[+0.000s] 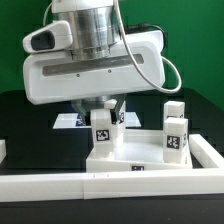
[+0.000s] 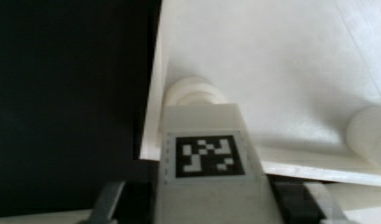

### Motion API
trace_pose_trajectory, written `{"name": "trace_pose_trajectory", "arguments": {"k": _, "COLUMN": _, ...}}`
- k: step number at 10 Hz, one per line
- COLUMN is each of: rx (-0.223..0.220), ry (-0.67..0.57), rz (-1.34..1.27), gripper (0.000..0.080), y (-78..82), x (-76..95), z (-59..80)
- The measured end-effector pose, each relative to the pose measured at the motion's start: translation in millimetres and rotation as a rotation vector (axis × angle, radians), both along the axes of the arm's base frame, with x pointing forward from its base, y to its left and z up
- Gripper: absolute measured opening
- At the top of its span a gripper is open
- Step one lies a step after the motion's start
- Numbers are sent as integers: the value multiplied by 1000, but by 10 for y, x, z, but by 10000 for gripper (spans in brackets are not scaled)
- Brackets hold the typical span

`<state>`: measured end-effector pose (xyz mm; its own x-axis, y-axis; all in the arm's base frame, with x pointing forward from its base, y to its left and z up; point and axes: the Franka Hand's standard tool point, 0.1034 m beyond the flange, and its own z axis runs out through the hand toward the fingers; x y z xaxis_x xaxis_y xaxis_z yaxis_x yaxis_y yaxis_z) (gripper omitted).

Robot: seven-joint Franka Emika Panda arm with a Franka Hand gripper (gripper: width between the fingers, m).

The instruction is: Assemble square table

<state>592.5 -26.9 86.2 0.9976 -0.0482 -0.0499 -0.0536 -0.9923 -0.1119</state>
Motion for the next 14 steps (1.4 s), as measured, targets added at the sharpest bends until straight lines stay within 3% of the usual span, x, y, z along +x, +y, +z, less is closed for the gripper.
{"name": "trace_pose_trajectory", "arguments": {"k": 2, "rx": 0, "ry": 2, "rz": -17, "gripper": 290, "y": 3, "x": 1, "z": 0}}
{"name": "trace_pose_trajectory", "arguments": {"k": 8, "rx": -6, "ry": 51, "rz": -450, "gripper": 291, "y": 56, "x": 6, "z": 0}}
{"name": "trace_pose_trajectory", "arguments": {"k": 14, "rx": -17, "ry": 78, "rz": -959, "gripper": 291, "y": 266, "x": 53, "z": -10}}
